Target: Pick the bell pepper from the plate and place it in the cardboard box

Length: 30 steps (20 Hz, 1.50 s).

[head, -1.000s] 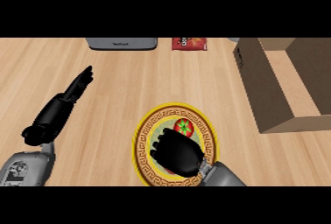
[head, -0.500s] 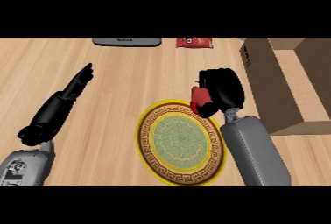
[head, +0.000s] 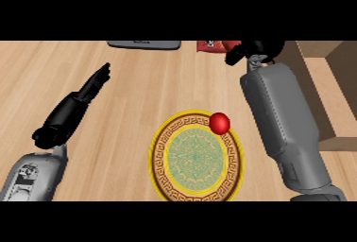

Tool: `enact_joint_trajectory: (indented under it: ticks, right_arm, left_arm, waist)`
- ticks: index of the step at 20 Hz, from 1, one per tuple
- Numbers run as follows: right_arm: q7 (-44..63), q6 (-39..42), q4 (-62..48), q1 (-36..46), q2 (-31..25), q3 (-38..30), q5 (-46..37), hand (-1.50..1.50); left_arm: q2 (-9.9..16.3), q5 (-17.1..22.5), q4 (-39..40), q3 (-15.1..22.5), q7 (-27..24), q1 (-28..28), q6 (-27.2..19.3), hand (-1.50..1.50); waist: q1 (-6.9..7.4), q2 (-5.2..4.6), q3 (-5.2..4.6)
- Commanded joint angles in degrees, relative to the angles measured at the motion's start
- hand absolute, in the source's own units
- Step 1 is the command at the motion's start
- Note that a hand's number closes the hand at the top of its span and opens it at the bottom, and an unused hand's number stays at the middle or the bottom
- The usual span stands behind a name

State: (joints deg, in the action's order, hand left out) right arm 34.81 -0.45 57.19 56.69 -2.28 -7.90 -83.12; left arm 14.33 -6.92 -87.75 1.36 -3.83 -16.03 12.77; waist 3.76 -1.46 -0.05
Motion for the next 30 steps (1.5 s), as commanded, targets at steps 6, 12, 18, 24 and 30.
enact_joint_trajectory:
  ticks: [6,12,18,24,30]
  right_arm:
    - [13.6,-14.5,-11.2,9.5,-8.7,-10.6,-3.5,1.50]
    - [14.1,-20.7,-22.3,13.8,-14.9,-14.4,-2.9,1.50]
    - [6.4,-14.9,-29.1,11.1,-22.2,-16.7,0.8,1.50]
    - [2.7,-2.7,-35.9,10.7,-26.5,-22.7,7.9,1.50]
    - [0.3,5.2,-39.9,9.5,-30.5,-24.0,10.5,1.50]
  left_arm:
    - [0.7,0.9,0.4,-1.2,-1.0,2.0,1.0,0.00]
    - [-0.8,-0.4,0.7,-0.9,-0.7,1.3,-0.8,0.00]
    - [0.9,-0.1,0.6,-2.2,0.0,1.2,0.8,0.00]
    - [-0.3,-1.2,-0.2,-1.3,-1.6,3.9,-0.3,0.00]
    - [-0.2,-0.2,-2.0,-1.9,0.7,2.7,0.5,0.00]
  waist:
    - [-0.98,0.39,0.03]
    - [-1.48,0.51,0.05]
    - [-2.48,0.94,0.08]
    - [-2.39,0.90,0.09]
    - [-2.38,0.96,0.09]
